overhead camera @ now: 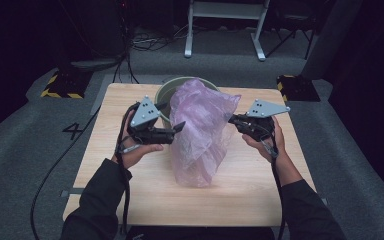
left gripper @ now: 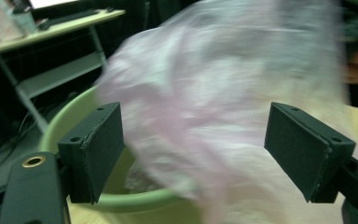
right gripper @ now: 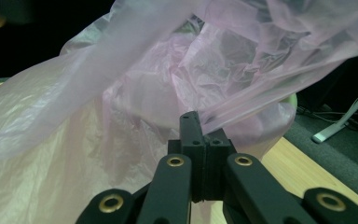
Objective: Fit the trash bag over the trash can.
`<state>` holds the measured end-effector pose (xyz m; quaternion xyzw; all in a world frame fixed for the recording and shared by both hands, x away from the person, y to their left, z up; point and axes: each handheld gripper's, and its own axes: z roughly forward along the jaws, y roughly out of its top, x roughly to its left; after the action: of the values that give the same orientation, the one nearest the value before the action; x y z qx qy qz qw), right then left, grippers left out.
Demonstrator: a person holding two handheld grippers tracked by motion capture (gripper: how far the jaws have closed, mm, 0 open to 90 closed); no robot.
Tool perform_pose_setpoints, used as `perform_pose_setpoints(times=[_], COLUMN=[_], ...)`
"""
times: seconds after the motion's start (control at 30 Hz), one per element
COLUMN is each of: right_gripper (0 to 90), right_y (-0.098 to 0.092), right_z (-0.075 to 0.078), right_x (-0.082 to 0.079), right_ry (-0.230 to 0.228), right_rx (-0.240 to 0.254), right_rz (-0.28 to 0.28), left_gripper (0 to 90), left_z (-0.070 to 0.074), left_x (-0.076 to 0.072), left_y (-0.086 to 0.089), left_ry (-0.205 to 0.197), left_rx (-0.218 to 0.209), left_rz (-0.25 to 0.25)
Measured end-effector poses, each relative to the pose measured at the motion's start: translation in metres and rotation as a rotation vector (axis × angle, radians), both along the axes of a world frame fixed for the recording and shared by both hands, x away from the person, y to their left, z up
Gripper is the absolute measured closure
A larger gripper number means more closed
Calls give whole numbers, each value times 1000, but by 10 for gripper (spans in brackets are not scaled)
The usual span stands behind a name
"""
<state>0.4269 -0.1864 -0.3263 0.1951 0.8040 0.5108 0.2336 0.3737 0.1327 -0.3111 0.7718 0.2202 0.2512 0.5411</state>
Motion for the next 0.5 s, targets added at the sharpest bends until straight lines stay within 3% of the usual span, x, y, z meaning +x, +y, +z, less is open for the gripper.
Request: perform_pose_setpoints(times=[0.13,0.2,0.23,0.4,0.5], right_gripper=[900,900,900,900,900], right_y=[4,5,5,4,4], right_z=[4,6,6,7,7], right_x=[1,1,1,2,3], right_ry=[-11,-13,-13,-14,-11], right_rx=[-10,-17,-17,-21,-25], right_rz=[-9,-16,-16,-28,-29], left_gripper=[167,163,162,155,155], left_z=[-1,-2,-3,-10,-20], left_x=[-22,-29,-33,-45,-45], left_y=[-21,-29,-33,-47,-55], left_ry=[-35,-54,-55,-53,-57], left_rx=[55,78,69,113,201], left_rz=[-93,-88,-112,-127,-92])
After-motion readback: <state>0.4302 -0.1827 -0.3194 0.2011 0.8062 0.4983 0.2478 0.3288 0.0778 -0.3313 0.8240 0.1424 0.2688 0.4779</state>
